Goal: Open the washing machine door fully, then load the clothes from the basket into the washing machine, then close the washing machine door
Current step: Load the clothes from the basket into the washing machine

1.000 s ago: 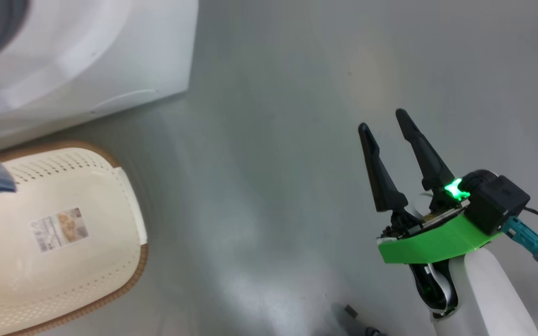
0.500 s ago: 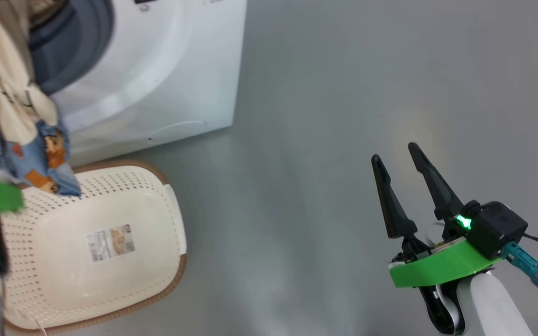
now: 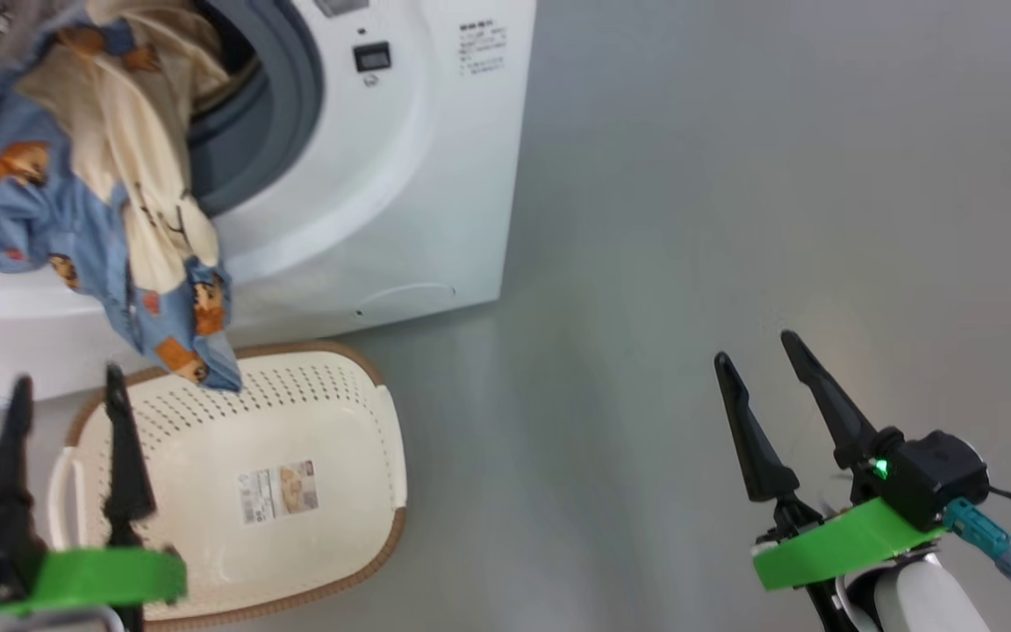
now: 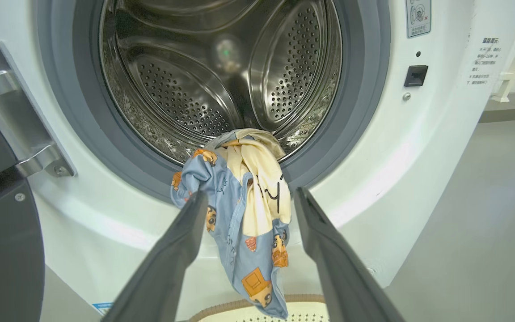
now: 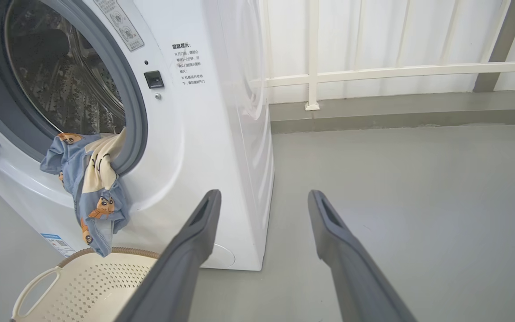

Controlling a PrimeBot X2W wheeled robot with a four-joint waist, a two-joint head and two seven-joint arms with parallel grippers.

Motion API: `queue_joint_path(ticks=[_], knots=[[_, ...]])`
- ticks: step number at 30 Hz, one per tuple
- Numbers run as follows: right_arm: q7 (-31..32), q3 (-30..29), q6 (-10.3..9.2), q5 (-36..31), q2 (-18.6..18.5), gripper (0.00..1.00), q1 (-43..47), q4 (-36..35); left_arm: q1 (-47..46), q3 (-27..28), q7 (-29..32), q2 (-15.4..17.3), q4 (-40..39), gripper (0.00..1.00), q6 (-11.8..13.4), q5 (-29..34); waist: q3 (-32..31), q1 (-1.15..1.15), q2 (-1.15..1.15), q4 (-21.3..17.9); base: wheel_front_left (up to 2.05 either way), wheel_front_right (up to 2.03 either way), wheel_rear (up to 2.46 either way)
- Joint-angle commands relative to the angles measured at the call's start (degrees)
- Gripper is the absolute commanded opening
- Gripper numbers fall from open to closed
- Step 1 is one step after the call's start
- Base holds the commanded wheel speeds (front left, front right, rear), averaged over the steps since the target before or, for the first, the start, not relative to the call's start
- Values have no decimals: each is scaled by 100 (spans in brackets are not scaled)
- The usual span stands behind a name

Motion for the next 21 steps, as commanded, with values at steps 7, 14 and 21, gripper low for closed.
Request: queue_joint_path(ticks=[7, 14, 21], knots=[[-69, -48, 9, -166, -79, 100, 477, -80, 758, 7, 6, -37, -328, 100, 152, 6, -718, 0, 0, 313, 0, 0, 0], [0, -131, 9, -263, -57, 100, 754, -160, 1065, -199, -25, -189, -260, 100, 127, -41, -986, 0, 0, 475, 0, 0, 0], [90, -131, 9, -294, -34, 100, 845, -288, 1115, -256, -58, -252, -185, 100, 92, -100, -1061, 0, 0, 523, 0, 0, 0]])
